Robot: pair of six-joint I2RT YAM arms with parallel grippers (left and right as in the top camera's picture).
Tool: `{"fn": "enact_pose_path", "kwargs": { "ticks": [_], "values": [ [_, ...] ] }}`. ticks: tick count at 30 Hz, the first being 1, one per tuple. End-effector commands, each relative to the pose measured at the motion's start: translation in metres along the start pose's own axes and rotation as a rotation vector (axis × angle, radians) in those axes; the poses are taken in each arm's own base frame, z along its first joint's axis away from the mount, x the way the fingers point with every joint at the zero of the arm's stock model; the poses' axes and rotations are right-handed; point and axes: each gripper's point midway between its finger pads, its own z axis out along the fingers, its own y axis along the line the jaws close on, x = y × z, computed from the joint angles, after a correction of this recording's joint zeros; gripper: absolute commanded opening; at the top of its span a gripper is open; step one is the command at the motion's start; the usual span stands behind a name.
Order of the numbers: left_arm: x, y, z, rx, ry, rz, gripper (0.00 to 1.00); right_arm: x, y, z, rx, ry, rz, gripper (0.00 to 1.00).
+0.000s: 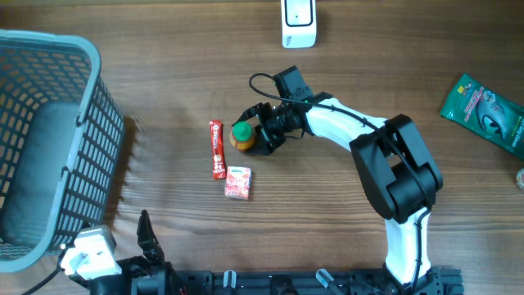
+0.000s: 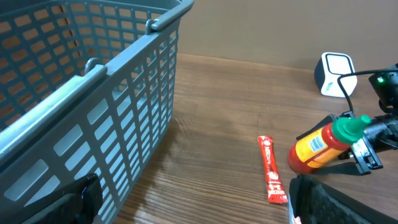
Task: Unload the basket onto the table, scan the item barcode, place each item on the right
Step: 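Reach the right gripper to the red Sriracha bottle and grasp it, then lift the Sriracha bottle and hold it at the scanner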
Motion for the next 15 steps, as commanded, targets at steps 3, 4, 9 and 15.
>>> {"fn": "enact_pose_path", "kwargs": {
  "ticks": [3,4,9,15],
  "values": [
    [-0.001,0.0,-0.001,0.001,-0.008,-0.008,1.0,-0.005,-0.002,0.005,0.007,-0.005,-0.085,0.49],
    [-0.001,0.0,-0.001,0.001,-0.008,-0.008,1.0,-0.005,-0.002,0.005,0.006,-0.005,-0.098,0.46],
    [-0.001,0.0,-0.001,0.002,-0.008,-0.008,1.0,0.004,0.0,-0.001,-0.002,0.037,-0.188,0.33],
    [-0.001,0.0,-0.001,0.001,-0.008,-0.008,1.0,0.023,0.0,-0.05,0.013,0.004,-0.303,0.22]
  ]
}}
